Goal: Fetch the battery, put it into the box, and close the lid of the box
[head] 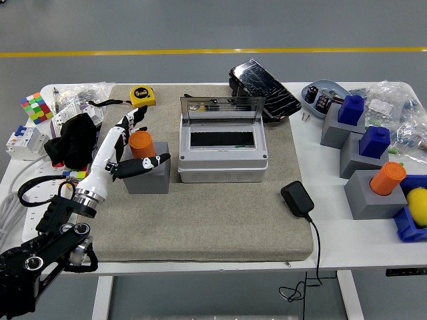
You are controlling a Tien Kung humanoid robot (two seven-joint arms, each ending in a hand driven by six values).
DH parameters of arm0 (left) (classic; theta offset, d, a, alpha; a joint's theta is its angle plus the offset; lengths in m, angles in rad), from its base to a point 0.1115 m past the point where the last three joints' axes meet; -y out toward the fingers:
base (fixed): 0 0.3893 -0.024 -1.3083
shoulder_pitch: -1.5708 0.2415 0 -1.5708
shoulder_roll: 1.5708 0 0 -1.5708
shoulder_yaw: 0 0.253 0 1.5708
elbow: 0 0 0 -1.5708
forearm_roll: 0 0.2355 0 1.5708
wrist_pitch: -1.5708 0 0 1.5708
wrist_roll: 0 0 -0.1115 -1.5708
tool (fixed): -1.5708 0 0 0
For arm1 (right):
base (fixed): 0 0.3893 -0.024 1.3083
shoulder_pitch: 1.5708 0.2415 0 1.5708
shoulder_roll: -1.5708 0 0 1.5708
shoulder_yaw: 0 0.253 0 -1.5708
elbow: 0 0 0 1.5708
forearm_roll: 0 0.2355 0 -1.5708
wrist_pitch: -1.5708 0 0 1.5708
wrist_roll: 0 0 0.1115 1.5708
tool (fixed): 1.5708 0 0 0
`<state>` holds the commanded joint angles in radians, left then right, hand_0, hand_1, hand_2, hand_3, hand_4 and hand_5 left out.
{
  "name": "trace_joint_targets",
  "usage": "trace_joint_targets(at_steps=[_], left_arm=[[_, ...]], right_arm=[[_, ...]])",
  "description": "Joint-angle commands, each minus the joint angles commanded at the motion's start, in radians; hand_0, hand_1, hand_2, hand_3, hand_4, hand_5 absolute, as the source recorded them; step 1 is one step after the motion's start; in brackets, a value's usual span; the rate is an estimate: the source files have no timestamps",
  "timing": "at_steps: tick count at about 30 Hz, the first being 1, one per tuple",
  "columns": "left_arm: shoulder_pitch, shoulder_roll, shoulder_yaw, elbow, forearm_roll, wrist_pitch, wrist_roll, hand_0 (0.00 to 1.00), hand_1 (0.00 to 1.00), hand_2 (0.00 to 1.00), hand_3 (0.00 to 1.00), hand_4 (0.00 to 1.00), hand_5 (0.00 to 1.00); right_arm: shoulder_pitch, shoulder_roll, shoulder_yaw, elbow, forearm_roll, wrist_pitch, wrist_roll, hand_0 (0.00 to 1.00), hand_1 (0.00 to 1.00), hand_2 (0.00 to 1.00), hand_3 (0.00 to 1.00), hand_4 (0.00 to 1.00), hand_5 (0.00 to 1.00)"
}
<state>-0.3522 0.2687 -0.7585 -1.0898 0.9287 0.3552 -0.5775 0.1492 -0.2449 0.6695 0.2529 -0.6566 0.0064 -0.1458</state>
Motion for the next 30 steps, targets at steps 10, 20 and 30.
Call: trace_joint_targets(at_steps=[10,20,30], left_arm=[[-0.033,-0.032,0.050,0.046,-0.184,-0.018,-0.036,0.314,0.323,0.445,0.508,0.886,0.002],[-0.072,-0.063,0.085,0.091,-0.288,-0.002,-0.068,0.069,0.125,0.265,0.316,0.763,0.002],[-0.096,-0.079,0.104,0.084,-0.323,0.020,-0.068,0.074,0.052,0.213,0.254,0.779,0.002]], right_arm=[[0.001,0.004,-0.002,0.005,-0.002,0.001,0.001,0.668,0.668,0.675,0.551,0.897,0.495],[0.001,0.003,-0.005,0.007,-0.003,-0.001,0.004,0.667,0.668,0.675,0.551,0.896,0.495],[0.000,0.004,-0.011,0.009,-0.002,-0.004,0.010,0.667,0.667,0.675,0.551,0.896,0.495]])
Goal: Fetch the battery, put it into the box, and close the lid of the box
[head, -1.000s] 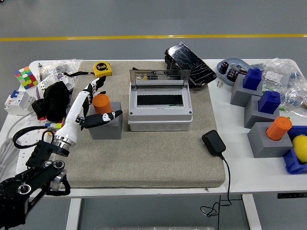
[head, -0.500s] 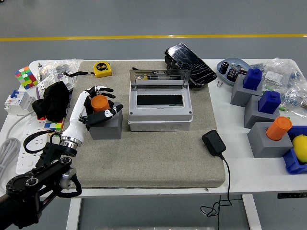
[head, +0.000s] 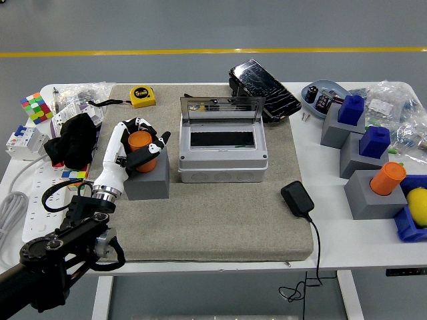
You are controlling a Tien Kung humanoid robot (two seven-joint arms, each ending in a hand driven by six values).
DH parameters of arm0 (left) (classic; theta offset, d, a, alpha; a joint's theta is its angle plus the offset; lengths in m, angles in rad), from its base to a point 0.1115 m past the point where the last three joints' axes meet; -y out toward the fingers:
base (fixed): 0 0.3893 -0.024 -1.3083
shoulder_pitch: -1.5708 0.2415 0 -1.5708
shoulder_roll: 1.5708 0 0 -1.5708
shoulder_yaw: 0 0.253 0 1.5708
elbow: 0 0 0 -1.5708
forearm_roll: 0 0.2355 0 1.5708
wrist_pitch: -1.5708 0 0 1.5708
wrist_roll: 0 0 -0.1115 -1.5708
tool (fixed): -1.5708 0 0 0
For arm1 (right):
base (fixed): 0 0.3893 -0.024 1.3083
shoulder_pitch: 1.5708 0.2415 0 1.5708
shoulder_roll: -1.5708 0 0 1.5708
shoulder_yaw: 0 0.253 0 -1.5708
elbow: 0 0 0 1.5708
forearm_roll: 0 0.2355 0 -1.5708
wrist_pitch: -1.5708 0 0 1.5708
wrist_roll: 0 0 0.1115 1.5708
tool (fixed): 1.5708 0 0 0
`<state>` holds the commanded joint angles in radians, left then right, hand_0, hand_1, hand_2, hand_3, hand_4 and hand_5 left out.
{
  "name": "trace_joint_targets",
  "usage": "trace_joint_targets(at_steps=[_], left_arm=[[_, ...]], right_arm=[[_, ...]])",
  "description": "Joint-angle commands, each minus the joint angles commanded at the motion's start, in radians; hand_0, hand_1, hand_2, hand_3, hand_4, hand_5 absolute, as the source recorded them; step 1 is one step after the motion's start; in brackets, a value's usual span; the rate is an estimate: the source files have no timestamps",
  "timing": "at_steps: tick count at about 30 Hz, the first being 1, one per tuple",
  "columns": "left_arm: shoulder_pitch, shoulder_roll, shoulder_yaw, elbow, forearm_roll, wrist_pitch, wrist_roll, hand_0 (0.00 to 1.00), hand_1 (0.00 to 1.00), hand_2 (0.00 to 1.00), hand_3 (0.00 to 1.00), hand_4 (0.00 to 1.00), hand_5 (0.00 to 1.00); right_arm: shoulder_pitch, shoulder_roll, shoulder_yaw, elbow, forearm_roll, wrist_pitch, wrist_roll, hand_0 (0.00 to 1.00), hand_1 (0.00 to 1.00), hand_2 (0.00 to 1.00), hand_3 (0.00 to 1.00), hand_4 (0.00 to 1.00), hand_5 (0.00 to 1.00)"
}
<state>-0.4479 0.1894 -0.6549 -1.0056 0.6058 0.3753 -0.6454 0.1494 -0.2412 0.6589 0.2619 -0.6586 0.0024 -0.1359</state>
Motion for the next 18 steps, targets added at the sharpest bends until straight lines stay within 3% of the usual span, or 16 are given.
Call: trace_joint_targets(at_steps=[3,9,14,17,18], left_arm=[[-0.002,0.007,-0.006,-0.023,0.019,0.004,0.000,0.074,0.052,0.213,0.254,0.779,0.002],[-0.029,0.036,-0.014,-0.150,0.197,0.040,0.008,0.061,0.048,0.212,0.251,0.801,0.002],[-0.093,0.036,0.037,-0.224,0.351,0.049,0.100,0.057,0.047,0.211,0.252,0.824,0.002],[-0.156,0.016,0.099,-0.217,0.444,0.040,0.175,0.057,0.047,0.211,0.252,0.824,0.002],[-0.171,0.010,0.114,-0.211,0.465,0.036,0.190,0.054,0.047,0.219,0.256,0.870,0.002]], right_arm=[[0.000,0.000,0.001,0.000,0.000,-0.001,0.001,0.667,0.667,0.675,0.551,0.896,0.495],[0.001,-0.002,-0.001,-0.002,0.001,-0.002,0.003,0.665,0.666,0.674,0.550,0.896,0.494],[0.002,-0.003,-0.004,0.000,0.002,-0.002,0.004,0.665,0.667,0.674,0.550,0.896,0.494],[0.005,-0.004,-0.007,0.001,0.002,-0.003,0.004,0.665,0.667,0.674,0.550,0.896,0.494],[0.005,-0.004,-0.008,0.002,0.003,-0.003,0.005,0.665,0.666,0.674,0.550,0.896,0.493]])
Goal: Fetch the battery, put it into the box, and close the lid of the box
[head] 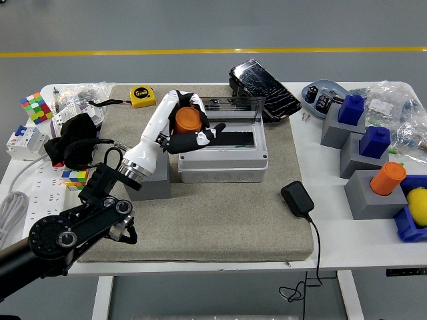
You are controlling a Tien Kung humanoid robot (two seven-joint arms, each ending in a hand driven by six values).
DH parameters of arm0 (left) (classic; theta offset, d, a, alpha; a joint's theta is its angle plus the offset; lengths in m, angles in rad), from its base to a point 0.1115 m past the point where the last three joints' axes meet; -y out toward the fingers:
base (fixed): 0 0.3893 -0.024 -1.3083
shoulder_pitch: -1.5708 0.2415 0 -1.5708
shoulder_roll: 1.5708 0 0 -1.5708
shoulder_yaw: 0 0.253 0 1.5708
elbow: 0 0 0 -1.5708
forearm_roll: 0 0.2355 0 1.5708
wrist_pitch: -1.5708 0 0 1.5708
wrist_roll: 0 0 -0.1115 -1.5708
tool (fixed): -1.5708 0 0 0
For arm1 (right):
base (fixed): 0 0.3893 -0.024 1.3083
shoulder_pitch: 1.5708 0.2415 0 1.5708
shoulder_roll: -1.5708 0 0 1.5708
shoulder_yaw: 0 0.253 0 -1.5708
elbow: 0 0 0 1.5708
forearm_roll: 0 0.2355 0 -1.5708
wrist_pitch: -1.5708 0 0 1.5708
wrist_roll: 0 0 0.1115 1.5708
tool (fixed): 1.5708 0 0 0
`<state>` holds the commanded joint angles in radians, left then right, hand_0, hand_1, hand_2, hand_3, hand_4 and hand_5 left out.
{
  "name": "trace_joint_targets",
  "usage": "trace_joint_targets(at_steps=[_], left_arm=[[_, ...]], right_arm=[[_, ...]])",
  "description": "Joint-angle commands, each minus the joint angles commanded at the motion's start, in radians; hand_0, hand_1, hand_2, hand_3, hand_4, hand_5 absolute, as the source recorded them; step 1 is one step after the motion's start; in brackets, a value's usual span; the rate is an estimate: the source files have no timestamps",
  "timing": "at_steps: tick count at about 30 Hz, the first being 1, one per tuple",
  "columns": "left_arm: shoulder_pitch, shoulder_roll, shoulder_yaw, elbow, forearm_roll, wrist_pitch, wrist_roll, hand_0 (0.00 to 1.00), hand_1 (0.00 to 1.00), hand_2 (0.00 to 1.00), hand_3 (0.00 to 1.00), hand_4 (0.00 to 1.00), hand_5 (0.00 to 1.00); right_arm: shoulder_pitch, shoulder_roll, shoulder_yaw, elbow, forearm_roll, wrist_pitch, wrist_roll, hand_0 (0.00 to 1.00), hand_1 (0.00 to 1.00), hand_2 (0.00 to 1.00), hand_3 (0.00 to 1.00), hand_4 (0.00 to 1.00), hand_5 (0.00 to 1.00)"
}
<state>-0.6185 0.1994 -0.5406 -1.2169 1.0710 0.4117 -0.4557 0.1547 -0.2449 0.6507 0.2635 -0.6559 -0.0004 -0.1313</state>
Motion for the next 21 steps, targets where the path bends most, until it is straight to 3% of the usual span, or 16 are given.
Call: trace_joint_targets(at_steps=[5,11,17,21], left_arm=[[-0.117,-0.059,0.114,0.078,0.165,-0.020,0.113,0.054,0.047,0.219,0.256,0.870,0.002],[-0.216,-0.129,0.177,0.184,0.335,-0.039,0.274,0.052,0.048,0.226,0.260,0.904,0.002],[-0.277,-0.187,0.199,0.289,0.387,-0.033,0.331,0.053,0.050,0.236,0.266,0.935,0.002],[-0.296,-0.199,0.209,0.340,0.414,-0.025,0.335,0.055,0.055,0.244,0.277,0.975,0.002]], right_arm=[[0.006,-0.003,-0.014,0.000,0.005,0.000,0.000,0.665,0.666,0.674,0.550,0.896,0.493],[0.011,-0.007,-0.027,0.001,0.010,0.000,0.000,0.665,0.663,0.674,0.549,0.895,0.494],[0.014,-0.009,-0.034,0.008,0.006,-0.001,0.000,0.665,0.665,0.673,0.550,0.896,0.494],[0.016,-0.008,-0.036,0.012,0.003,-0.002,0.000,0.665,0.665,0.674,0.549,0.896,0.494]])
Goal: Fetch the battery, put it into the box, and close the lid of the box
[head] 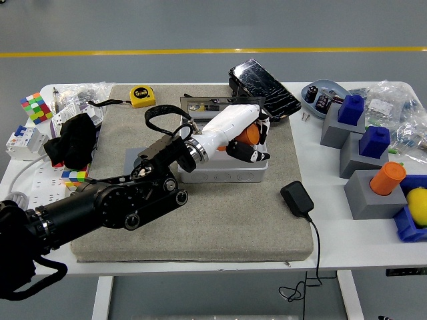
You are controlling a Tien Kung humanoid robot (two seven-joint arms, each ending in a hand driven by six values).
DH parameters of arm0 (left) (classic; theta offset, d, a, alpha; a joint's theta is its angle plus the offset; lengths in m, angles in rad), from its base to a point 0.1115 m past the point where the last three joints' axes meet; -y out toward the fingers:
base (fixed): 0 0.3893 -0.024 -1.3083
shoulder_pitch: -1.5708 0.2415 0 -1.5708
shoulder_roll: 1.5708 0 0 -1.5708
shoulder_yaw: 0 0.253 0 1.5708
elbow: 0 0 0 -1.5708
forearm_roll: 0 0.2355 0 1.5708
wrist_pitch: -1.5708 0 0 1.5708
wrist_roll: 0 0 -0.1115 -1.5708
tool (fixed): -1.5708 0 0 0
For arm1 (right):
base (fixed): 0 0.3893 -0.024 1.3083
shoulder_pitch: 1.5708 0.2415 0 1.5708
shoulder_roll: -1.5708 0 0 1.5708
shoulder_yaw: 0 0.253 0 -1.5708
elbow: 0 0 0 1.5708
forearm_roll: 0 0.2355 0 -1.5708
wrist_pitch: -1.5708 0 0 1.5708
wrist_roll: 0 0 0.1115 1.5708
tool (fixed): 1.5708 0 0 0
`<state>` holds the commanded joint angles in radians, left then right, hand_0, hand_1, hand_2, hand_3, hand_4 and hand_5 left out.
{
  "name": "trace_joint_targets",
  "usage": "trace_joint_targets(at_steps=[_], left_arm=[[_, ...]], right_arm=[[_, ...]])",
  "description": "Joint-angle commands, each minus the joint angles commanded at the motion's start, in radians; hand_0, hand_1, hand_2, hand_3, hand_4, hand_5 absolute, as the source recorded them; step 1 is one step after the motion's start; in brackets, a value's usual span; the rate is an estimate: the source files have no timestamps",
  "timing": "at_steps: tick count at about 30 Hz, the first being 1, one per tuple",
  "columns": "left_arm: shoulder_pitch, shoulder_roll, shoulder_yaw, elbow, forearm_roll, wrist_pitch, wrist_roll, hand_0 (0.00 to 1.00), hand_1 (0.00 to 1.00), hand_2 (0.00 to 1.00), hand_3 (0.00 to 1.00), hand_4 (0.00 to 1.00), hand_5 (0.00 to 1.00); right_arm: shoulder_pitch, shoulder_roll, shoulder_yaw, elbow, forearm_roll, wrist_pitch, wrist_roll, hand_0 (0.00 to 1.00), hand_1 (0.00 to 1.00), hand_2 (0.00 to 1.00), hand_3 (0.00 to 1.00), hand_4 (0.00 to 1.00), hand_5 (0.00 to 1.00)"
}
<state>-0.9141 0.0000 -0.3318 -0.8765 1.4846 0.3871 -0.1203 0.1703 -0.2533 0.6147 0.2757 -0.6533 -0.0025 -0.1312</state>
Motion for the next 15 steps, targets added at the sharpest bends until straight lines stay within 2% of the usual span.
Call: trace_joint_targets(at_steps=[8,9,14,15], left_arm=[[-0.030,0.000,0.026,0.071,0.099,0.012,-0.016,0.077,0.068,0.246,0.288,0.998,0.002],[-0.031,0.000,0.029,0.074,0.103,0.013,-0.016,0.154,0.216,0.339,0.366,0.998,0.002],[-0.026,0.000,0.044,0.087,0.111,0.017,-0.030,0.154,0.216,0.339,0.366,0.998,0.002],[-0.024,0.000,0.045,0.090,0.117,0.021,-0.030,0.370,0.571,0.558,0.624,0.998,0.097]], right_arm=[[0.002,-0.001,0.001,0.012,-0.011,-0.002,0.000,0.666,0.662,0.674,0.549,0.896,0.494],[0.003,-0.001,0.001,0.012,-0.012,-0.002,0.000,0.666,0.665,0.674,0.548,0.895,0.493],[0.000,-0.001,0.004,0.015,-0.015,-0.002,-0.001,0.666,0.665,0.674,0.548,0.895,0.493],[0.000,-0.001,0.004,0.014,-0.015,-0.002,-0.001,0.666,0.665,0.674,0.548,0.895,0.493]])
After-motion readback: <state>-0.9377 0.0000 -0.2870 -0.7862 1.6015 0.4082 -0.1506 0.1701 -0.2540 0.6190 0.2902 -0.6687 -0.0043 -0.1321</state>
